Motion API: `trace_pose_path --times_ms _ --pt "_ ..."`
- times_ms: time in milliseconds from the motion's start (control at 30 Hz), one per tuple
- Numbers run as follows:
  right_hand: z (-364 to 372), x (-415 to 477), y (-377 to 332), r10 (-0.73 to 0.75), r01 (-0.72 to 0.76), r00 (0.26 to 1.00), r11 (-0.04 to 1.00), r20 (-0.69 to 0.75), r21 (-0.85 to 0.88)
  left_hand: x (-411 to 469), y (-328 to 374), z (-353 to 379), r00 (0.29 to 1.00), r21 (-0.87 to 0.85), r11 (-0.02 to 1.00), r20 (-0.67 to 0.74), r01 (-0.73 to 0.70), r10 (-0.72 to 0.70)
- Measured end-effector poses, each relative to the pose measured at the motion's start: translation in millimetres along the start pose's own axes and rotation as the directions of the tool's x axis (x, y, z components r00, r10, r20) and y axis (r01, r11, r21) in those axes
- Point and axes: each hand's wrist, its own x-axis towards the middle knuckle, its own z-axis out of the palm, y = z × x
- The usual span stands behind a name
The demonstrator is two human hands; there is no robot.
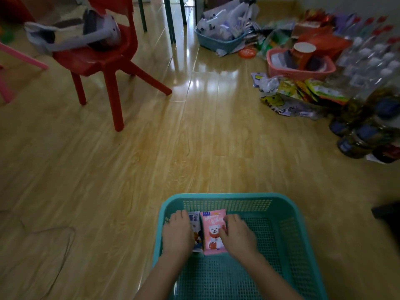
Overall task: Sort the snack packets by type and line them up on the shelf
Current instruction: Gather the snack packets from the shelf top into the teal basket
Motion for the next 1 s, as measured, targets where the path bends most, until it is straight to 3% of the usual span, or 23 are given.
trace_pose_path --times_ms 100,300,567,633,700,800,900,933,1000 --pt "-80 -42 -19 -0.117 0.116 0.993 0.993 -0.030 -0.023 -24 7 -82 0.993 0.005 0.993 -0.030 -0.117 0.117" --pt "-301 -155 -70 -0.194 0.190 0.974 0.981 -0.118 -0.044 -103 41 -316 0.941 0.002 0.956 -0.180 -0.292 0.288" --pt "-613 -321 -132 -0.222 0.169 0.893 0.972 -0.392 -0.166 -227 123 -640 0.806 0.023 0.879 -0.388 -0.477 0.447" --pt "-709 -395 -138 -0.179 0.093 0.857 0.976 -0.483 -0.196 -278 159 -741 0.722 0.089 0.816 -0.419 -0.571 0.551" --pt "-744 -420 -143 -0.182 0.092 0.832 0.977 -0.524 -0.194 -296 173 -778 0.664 0.077 0.777 -0.472 -0.625 0.580" --pt "-785 -464 -144 -0.139 0.034 0.795 0.982 -0.590 -0.185 -315 192 -820 0.543 0.080 0.689 -0.554 -0.720 0.631" --pt "-822 -543 -129 -0.013 -0.093 0.714 0.989 -0.700 -0.114 -369 225 -865 0.383 0.092 0.520 -0.570 -0.849 0.726" --pt "-829 -578 -118 0.054 -0.164 0.671 0.983 -0.740 -0.077 -391 243 -874 0.302 0.123 0.443 -0.570 -0.888 0.764" --pt "-832 -618 -107 0.122 -0.225 0.625 0.974 -0.771 -0.028 -420 259 -883 0.243 0.147 0.397 -0.588 -0.906 0.772"
